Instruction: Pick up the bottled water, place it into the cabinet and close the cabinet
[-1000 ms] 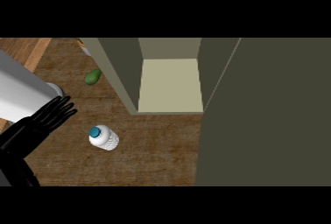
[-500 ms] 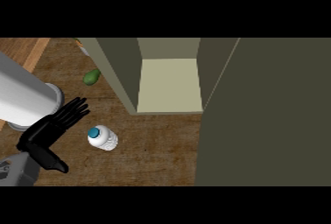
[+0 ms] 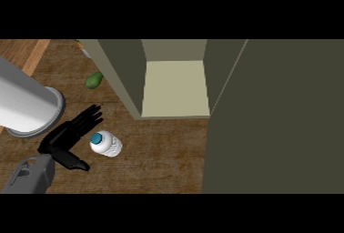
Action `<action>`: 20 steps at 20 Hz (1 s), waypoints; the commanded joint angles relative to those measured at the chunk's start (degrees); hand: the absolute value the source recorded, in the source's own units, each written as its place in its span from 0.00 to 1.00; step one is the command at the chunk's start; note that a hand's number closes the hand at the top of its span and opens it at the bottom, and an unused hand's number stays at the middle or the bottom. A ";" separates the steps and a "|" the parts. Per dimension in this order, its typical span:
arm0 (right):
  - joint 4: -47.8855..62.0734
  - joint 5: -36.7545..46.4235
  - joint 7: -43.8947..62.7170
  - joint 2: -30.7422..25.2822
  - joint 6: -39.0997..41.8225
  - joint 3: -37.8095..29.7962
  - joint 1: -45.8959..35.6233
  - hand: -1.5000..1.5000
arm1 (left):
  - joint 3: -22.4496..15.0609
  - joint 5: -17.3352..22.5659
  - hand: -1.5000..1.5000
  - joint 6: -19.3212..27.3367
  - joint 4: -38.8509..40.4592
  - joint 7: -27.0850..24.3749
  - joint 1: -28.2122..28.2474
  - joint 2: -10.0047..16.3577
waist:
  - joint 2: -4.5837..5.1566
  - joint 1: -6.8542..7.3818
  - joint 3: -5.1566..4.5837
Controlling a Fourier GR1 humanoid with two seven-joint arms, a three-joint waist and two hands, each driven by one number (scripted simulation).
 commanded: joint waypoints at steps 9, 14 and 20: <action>3.41 -0.84 -1.73 -1.33 1.77 -1.28 -1.04 0.00 | -2.10 -2.95 0.00 -3.10 14.78 -10.74 -8.08 -0.90 | 0.20 -0.47 -0.04; -1.35 -0.92 2.09 -0.39 -0.79 0.02 -1.49 0.00 | -5.24 -6.60 0.00 -0.48 17.30 -17.25 -4.77 -1.89 | 0.24 -0.31 -0.08; 1.73 -0.23 -0.64 -0.58 0.29 -0.38 -1.78 0.00 | -4.68 -4.75 0.00 -3.07 20.29 -16.63 -6.72 -3.18 | 0.41 -0.59 -0.12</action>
